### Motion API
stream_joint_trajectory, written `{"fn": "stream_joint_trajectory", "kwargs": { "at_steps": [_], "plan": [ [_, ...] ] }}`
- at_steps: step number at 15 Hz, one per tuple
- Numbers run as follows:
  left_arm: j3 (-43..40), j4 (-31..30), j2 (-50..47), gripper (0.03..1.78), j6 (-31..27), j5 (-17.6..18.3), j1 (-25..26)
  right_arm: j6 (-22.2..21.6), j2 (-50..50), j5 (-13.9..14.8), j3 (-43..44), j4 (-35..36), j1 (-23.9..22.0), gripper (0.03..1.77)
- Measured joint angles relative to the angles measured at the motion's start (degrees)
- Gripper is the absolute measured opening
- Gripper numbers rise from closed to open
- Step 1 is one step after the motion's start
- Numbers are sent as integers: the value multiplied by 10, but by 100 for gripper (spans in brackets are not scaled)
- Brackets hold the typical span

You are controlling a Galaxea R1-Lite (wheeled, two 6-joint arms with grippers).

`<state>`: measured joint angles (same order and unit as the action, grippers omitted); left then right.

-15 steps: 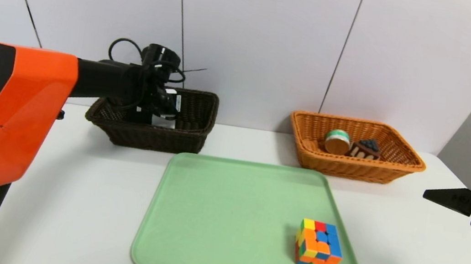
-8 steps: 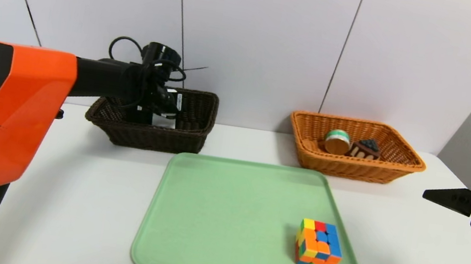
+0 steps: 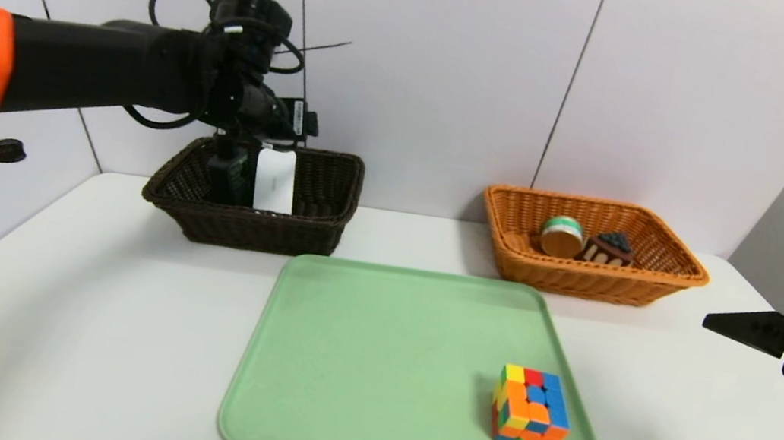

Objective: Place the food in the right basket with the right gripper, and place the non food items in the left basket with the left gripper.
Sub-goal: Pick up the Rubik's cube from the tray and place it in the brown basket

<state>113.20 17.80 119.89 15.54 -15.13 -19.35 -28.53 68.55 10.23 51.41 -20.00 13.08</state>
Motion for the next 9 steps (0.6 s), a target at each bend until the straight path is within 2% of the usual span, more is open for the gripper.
{"fn": "stream_joint_trajectory", "kwargs": {
  "at_steps": [3, 9],
  "plan": [
    [-3, 41, -62, 166, 6, -3, -54, -1, 2, 0, -2, 0, 0, 170],
    [-6, 156, -113, 168, 106, 1, -215, -4, 3, 0, -5, -1, 0, 170]
  ]
}}
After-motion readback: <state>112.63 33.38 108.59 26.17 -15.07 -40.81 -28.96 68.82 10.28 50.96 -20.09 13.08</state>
